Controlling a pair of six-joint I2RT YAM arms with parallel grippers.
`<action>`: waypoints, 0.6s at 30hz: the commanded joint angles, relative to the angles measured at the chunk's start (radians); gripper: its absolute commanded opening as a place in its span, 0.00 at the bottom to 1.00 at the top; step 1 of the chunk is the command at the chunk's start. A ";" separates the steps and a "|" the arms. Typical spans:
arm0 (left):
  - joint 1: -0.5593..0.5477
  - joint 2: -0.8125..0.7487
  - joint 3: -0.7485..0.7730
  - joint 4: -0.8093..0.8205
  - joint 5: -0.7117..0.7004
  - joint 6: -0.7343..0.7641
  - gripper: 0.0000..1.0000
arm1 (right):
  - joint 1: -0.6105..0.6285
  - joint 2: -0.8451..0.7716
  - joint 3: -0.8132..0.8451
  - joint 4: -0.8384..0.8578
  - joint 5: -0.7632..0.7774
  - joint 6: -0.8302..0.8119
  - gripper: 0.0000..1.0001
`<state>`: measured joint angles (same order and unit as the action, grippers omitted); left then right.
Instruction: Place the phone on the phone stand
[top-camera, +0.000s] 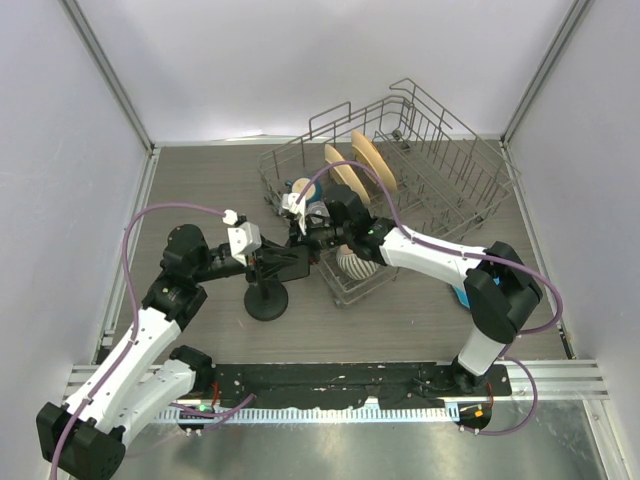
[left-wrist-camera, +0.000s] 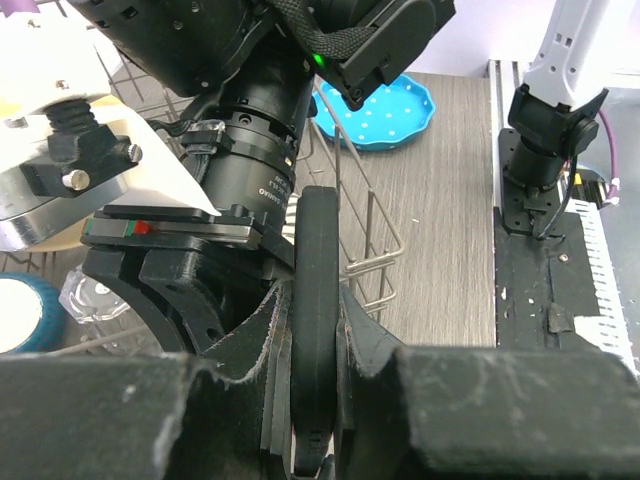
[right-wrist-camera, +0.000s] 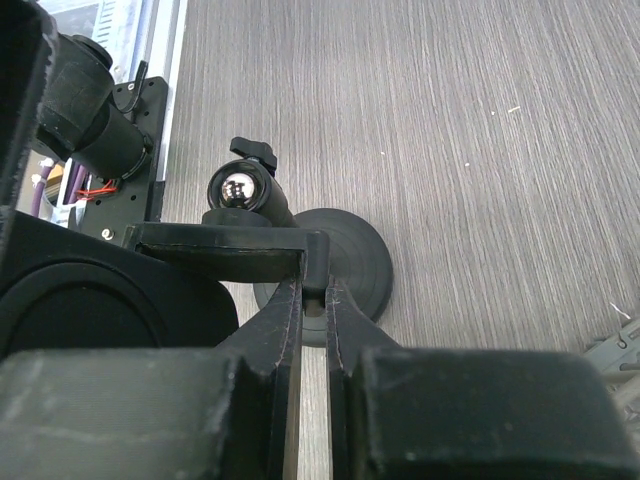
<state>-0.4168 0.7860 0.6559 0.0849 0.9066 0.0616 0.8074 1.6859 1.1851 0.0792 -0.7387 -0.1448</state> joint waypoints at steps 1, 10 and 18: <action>0.001 -0.030 0.025 0.012 -0.018 0.046 0.00 | -0.004 -0.057 0.005 0.157 0.002 0.033 0.01; 0.000 -0.054 0.013 -0.042 -0.038 0.075 0.00 | -0.011 -0.087 -0.088 0.368 0.082 0.125 0.01; 0.000 -0.045 0.010 -0.004 -0.017 0.029 0.00 | -0.019 -0.071 -0.084 0.456 0.006 0.211 0.01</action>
<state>-0.4168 0.7563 0.6559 0.0200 0.8856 0.1154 0.8070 1.6707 1.0740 0.3084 -0.7017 -0.0231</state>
